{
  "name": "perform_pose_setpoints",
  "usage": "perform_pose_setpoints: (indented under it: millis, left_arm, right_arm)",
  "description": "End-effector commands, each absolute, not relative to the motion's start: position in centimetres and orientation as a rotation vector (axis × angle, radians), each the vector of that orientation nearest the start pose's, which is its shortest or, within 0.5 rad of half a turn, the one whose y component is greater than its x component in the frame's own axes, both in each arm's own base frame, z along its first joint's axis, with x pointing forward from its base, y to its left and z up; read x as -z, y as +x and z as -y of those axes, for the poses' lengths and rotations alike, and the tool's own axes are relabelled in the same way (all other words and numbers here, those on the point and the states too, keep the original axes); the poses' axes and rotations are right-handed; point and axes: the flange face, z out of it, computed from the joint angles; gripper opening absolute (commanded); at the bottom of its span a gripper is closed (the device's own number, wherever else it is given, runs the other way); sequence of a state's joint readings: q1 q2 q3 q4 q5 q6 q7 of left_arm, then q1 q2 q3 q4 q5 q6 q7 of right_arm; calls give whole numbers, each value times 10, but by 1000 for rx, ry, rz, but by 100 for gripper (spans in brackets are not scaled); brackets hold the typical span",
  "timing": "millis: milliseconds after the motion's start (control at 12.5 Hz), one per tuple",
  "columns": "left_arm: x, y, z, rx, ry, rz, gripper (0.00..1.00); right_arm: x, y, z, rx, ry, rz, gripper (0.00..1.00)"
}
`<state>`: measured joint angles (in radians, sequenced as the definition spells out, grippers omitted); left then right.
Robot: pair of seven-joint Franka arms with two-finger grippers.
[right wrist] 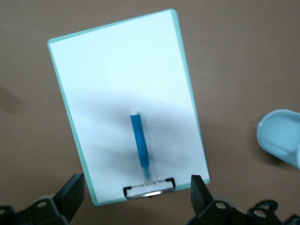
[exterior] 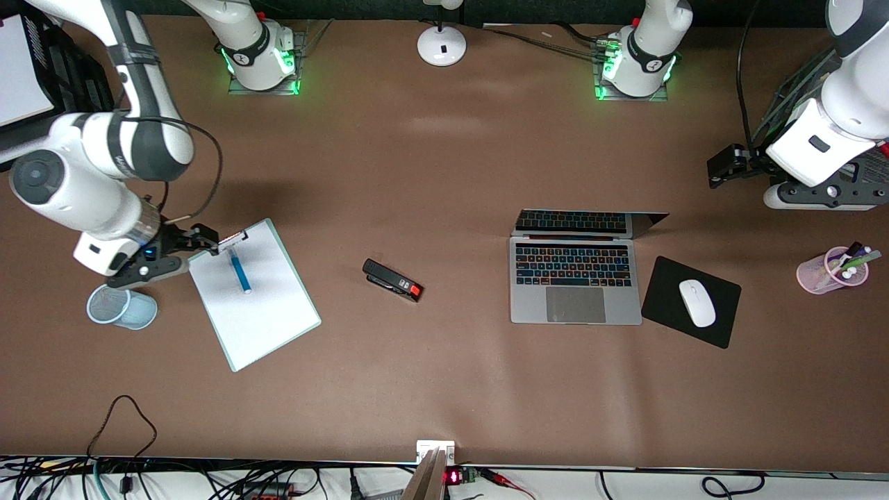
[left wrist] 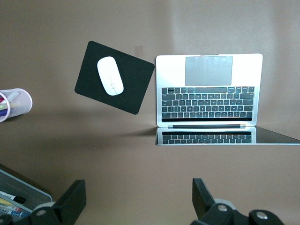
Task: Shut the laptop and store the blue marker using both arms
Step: 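Reach the right gripper down to the blue marker on the clipboard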
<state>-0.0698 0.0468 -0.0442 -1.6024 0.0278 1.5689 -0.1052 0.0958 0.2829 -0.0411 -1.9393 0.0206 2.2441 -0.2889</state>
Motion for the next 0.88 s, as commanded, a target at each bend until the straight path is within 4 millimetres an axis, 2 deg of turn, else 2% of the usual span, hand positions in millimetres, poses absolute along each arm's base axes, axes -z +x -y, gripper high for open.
perform_pose_setpoints:
  millis: [0, 160, 559, 798]
  left_arm:
    - [-591, 561, 58, -115, -3085, -49, 100]
    - [-591, 561, 59, -113, -3085, -51, 100]
    - [-590, 560, 60, -125, -3083, -53, 100]
    - [-590, 560, 60, -127, -3083, -53, 100]
  right_arm:
    - [-330, 614, -49, 48, -3079, 581, 100]
    - [-322, 616, -51, 58, -3056, 701, 98]
    - [-294, 620, -48, 72, -3030, 833, 95]
    - [-284, 620, -46, 55, -3019, 873, 87]
